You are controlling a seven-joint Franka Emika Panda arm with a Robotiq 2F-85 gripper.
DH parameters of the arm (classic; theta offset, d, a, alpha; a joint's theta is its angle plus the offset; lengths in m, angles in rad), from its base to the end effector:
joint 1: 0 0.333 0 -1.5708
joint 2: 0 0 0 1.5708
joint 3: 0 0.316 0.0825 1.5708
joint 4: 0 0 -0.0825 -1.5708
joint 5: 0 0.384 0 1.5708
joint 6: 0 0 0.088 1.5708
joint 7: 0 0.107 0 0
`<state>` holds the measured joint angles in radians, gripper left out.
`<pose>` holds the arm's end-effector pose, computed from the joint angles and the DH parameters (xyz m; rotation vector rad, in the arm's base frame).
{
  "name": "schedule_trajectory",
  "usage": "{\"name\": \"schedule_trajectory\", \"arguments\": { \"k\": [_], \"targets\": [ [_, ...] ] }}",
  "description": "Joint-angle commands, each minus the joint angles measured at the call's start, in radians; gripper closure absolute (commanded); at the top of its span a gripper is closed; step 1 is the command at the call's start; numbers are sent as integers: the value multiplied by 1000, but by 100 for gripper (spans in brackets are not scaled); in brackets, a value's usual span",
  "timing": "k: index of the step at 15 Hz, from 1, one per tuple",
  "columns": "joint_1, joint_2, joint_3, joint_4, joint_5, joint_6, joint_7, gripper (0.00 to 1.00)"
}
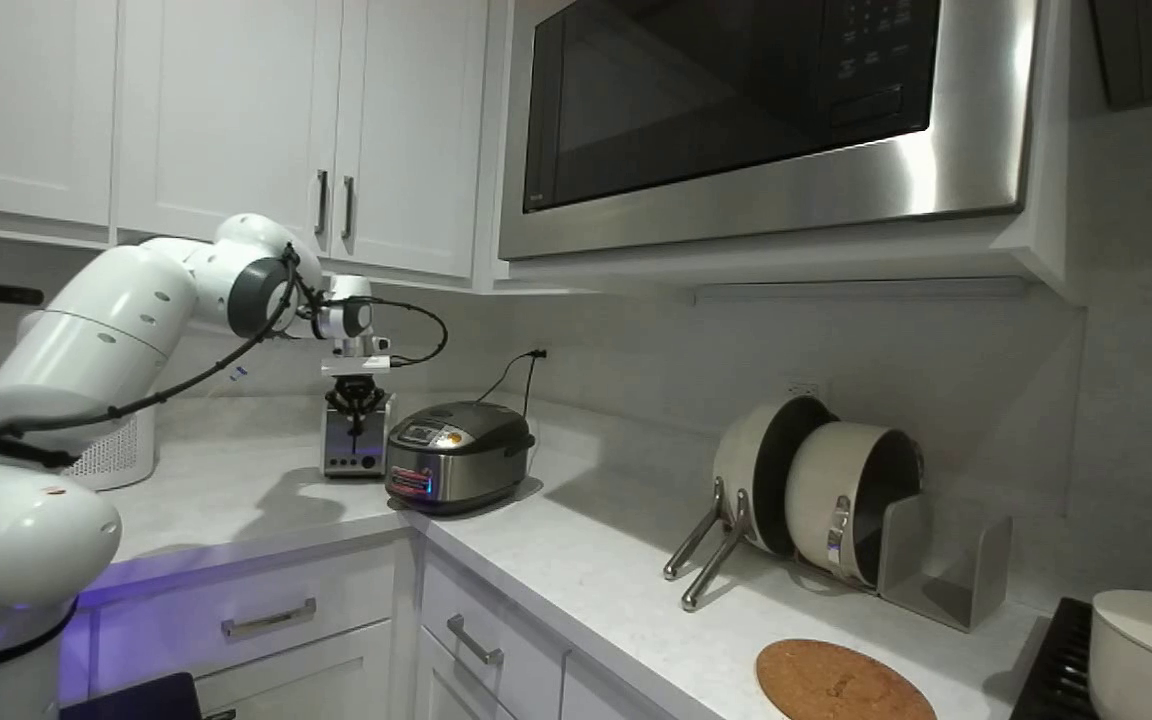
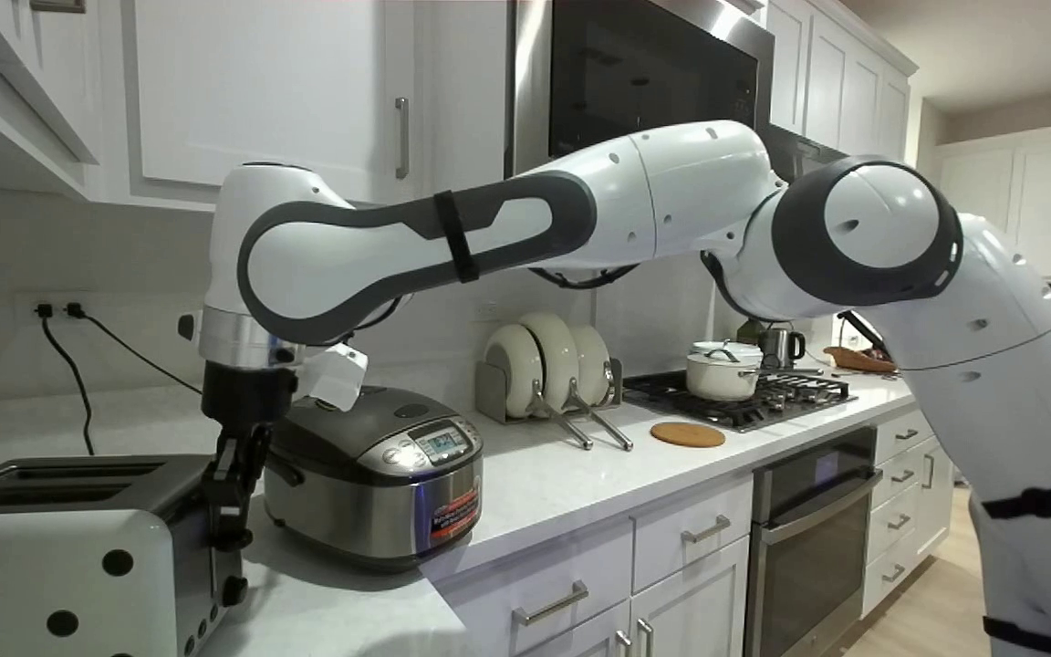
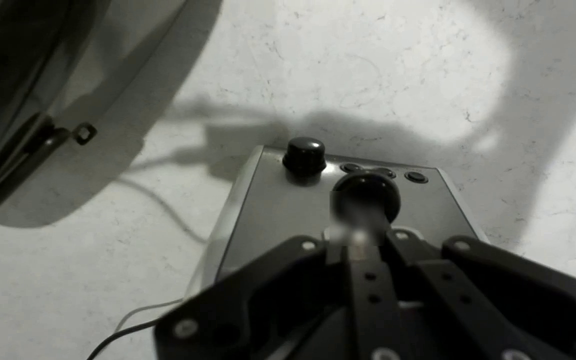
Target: Push the toaster press handle down
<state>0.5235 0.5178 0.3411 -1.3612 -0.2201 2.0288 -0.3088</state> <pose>0.5134 0.5053 0.4519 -2.5788 -1.7578 -0.2880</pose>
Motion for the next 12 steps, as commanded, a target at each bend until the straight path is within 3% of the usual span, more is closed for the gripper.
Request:
{"name": "schedule_trajectory", "arguments": {
  "k": [1,12],
  "targets": [
    [-2,25,-8,7,-7,4,-16,100],
    [-16,47,2,5,22,7,-36,100]
  ]
}}
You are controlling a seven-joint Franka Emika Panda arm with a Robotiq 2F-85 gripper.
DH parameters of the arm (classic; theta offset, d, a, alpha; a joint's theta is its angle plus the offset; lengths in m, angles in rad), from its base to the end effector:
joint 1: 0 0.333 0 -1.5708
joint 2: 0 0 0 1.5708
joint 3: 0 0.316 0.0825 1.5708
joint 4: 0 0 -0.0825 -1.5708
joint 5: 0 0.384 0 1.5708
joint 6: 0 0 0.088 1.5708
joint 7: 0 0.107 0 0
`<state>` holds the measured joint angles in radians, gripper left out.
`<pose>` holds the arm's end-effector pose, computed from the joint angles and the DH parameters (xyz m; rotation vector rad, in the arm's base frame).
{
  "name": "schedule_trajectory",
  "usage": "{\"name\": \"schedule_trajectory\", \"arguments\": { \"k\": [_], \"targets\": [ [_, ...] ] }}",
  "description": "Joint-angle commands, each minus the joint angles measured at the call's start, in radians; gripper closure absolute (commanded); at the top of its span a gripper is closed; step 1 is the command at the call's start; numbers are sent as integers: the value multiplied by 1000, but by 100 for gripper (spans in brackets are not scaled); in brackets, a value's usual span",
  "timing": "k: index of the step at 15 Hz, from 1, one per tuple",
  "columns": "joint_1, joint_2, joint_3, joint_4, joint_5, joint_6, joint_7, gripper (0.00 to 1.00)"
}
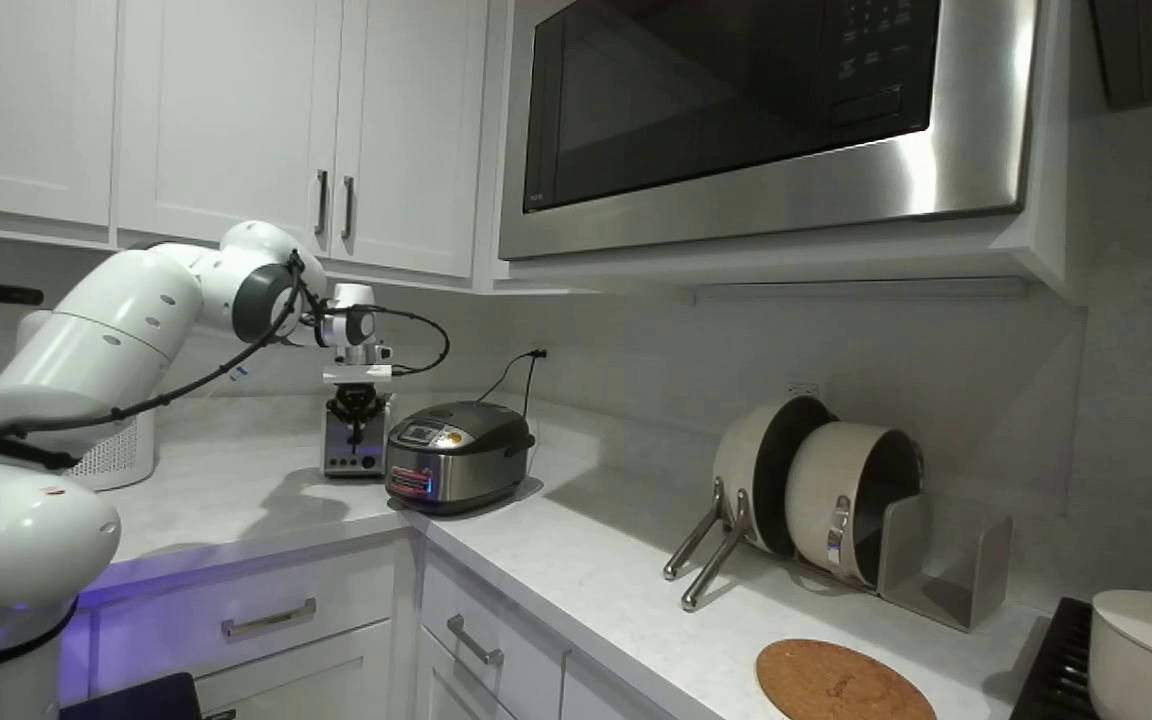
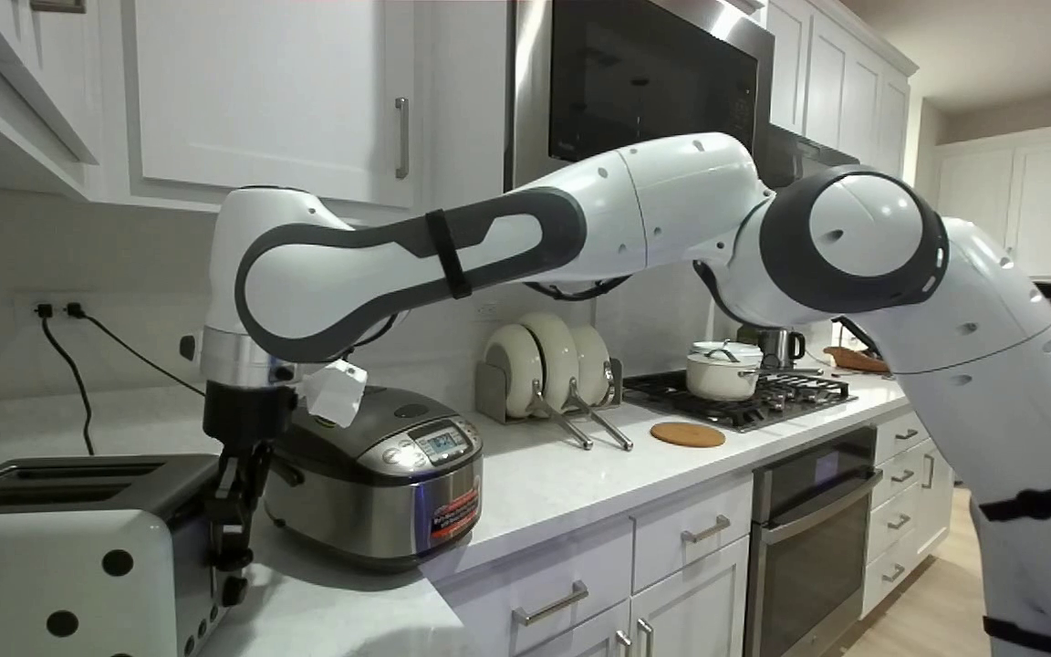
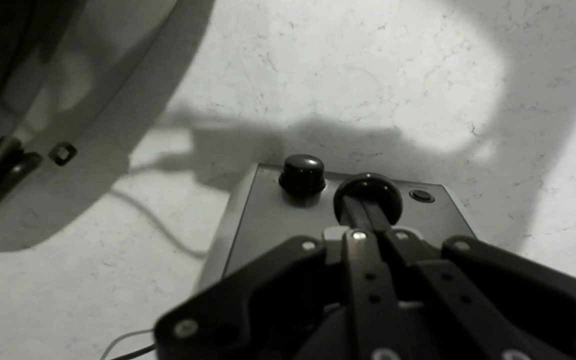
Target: Push the toaster press handle down
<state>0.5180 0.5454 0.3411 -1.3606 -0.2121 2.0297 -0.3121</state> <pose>0.5186 0.5043 0.4330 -2.5794 -1.7478 -0.2435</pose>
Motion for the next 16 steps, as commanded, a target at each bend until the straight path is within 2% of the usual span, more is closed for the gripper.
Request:
{"name": "schedule_trajectory", "arguments": {
  "k": [1,16],
  "targets": [
    [-13,20,4,5,19,3,-37,100],
    [-23,51,8,11,56,4,-55,100]
  ]
}}
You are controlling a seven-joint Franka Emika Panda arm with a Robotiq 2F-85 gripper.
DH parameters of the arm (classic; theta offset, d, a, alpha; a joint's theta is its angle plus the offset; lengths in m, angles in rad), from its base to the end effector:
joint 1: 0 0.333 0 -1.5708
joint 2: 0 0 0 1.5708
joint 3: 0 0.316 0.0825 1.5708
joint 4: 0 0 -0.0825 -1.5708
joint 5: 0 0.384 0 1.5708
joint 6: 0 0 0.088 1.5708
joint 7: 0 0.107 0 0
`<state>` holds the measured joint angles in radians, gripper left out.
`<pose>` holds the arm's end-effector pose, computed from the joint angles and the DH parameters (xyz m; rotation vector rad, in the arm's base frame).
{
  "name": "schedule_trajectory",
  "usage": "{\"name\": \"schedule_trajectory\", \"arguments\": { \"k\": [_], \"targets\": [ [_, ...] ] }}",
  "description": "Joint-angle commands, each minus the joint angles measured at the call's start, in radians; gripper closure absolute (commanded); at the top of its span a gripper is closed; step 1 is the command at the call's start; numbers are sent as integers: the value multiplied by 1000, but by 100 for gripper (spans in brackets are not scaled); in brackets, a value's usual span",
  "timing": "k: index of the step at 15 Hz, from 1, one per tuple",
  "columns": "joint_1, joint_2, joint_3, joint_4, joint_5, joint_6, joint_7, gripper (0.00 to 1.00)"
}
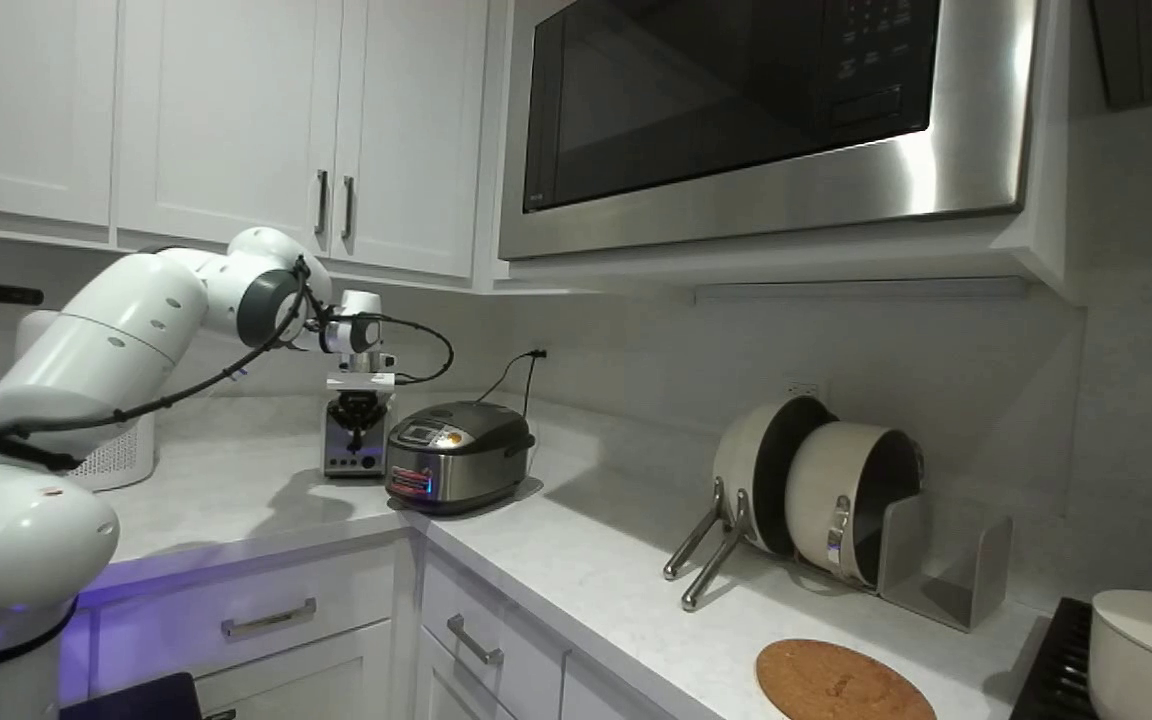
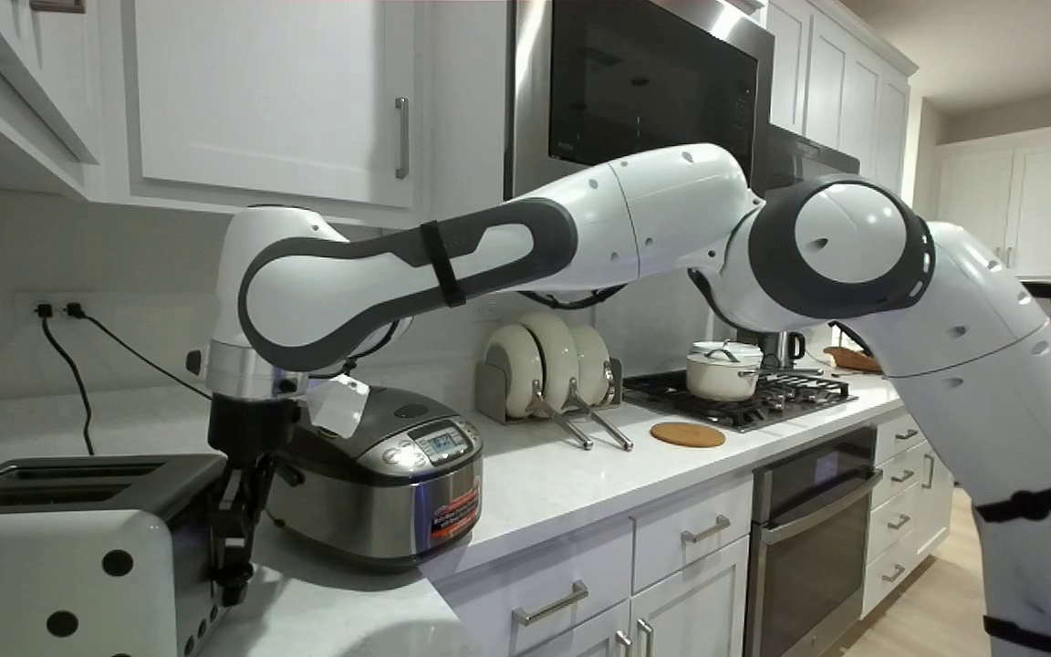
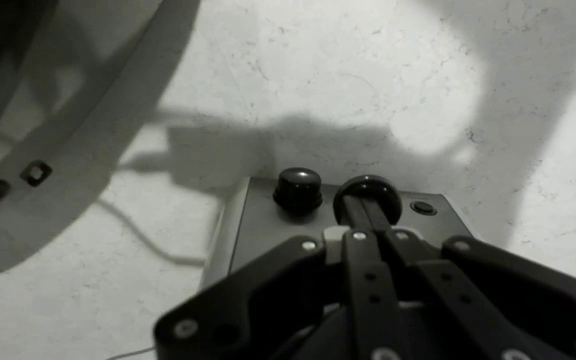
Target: Push the toaster press handle down
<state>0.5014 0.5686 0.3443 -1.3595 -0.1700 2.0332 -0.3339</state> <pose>0.5261 0.4998 0.4179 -2.5568 -1.7159 -0.1969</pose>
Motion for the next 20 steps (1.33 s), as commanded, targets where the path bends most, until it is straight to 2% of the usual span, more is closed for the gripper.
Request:
{"name": "schedule_trajectory", "arguments": {
  "k": [1,20],
  "targets": [
    [-4,30,4,11,12,2,-29,100],
    [17,65,-4,19,-6,-17,-8,100]
  ]
}}
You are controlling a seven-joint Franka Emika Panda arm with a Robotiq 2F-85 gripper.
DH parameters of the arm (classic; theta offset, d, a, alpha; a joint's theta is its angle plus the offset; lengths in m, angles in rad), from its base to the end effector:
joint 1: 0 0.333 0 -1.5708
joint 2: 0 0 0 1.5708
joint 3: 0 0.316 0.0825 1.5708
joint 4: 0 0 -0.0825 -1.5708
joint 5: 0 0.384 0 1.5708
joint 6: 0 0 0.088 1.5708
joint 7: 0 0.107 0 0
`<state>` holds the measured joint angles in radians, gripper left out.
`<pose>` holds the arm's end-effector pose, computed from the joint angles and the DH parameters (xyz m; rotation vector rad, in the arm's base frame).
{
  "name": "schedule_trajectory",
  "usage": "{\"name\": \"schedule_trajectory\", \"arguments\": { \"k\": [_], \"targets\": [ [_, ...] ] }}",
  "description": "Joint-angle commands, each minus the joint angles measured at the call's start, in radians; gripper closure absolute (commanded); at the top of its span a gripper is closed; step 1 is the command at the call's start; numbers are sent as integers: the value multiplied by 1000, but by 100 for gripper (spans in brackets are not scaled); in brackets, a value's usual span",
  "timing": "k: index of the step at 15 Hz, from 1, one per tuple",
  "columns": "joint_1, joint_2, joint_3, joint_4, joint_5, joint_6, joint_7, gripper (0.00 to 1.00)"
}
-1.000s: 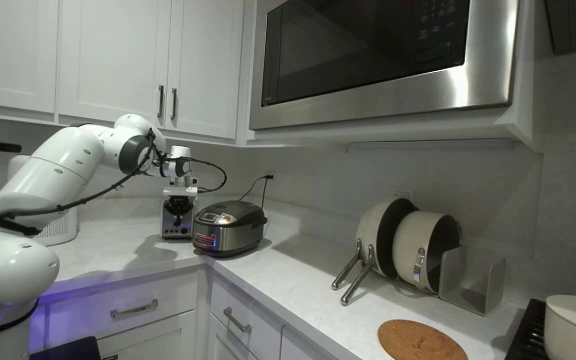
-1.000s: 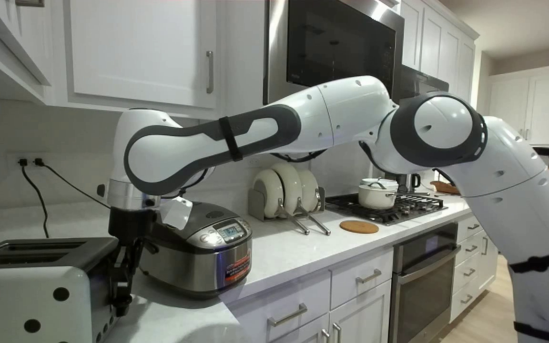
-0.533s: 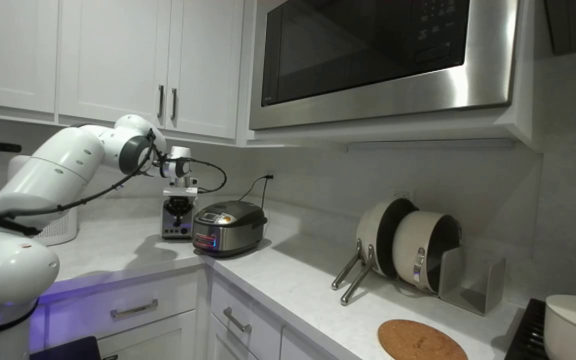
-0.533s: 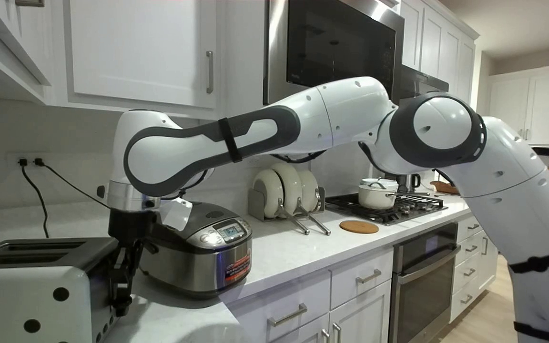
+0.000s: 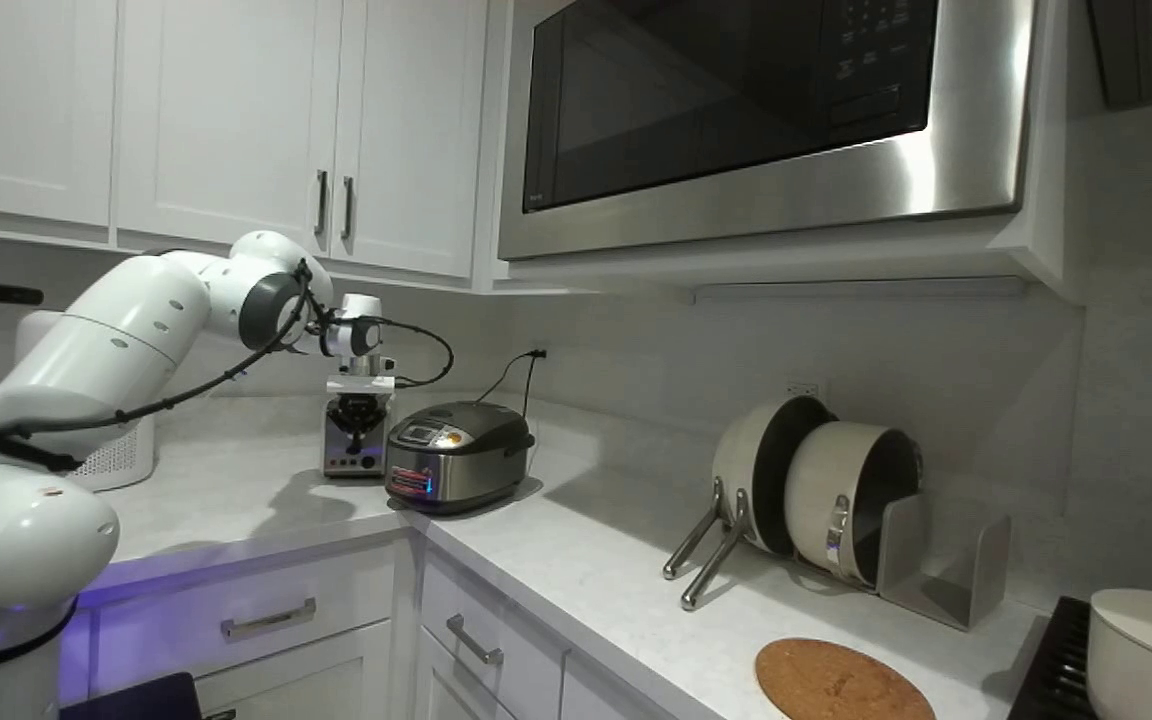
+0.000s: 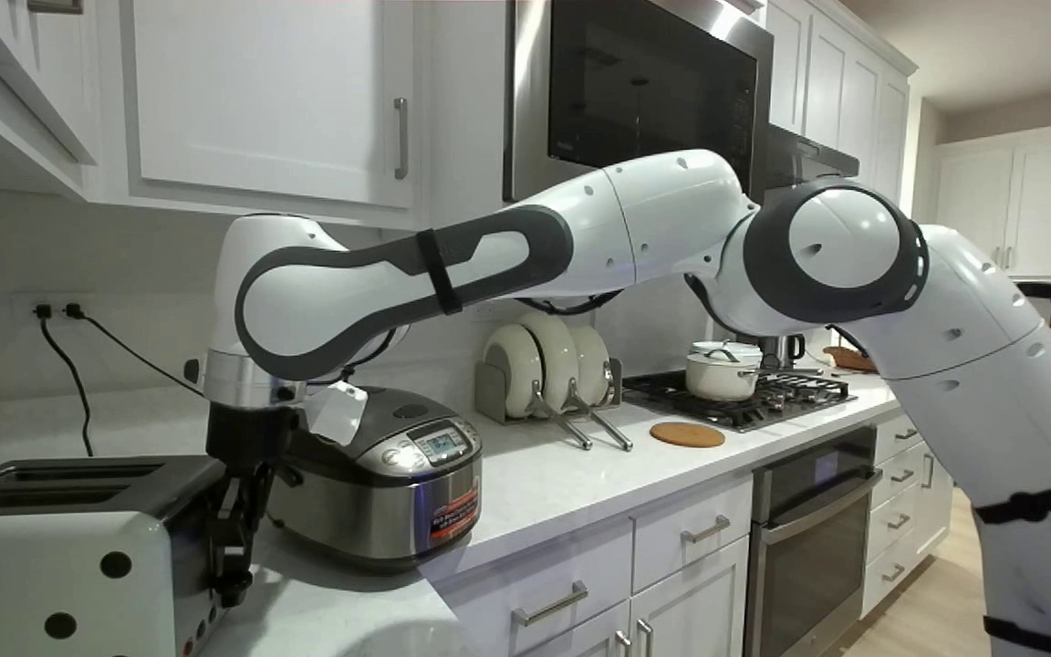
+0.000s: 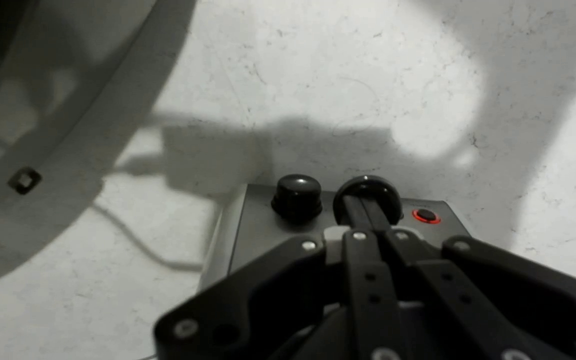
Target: Push the toaster press handle down
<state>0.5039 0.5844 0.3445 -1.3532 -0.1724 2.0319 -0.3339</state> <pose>0.5269 0.5019 0.4097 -2.5556 -1.7188 -0.1809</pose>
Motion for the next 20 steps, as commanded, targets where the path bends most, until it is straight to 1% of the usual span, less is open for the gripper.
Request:
{"name": "schedule_trajectory", "arguments": {
  "k": [1,11,12,13,15,17,20],
  "targets": [
    [15,49,-4,14,-4,-17,-8,100],
    [24,58,-9,19,-17,-27,0,100],
    [25,61,-10,21,-20,-30,1,74],
    [25,61,-10,23,-21,-32,0,73],
    [28,60,-10,25,-23,-31,2,60],
    [31,70,-9,32,-21,-32,1,45],
    [37,85,-9,44,-21,-36,2,19]
  ]
}}
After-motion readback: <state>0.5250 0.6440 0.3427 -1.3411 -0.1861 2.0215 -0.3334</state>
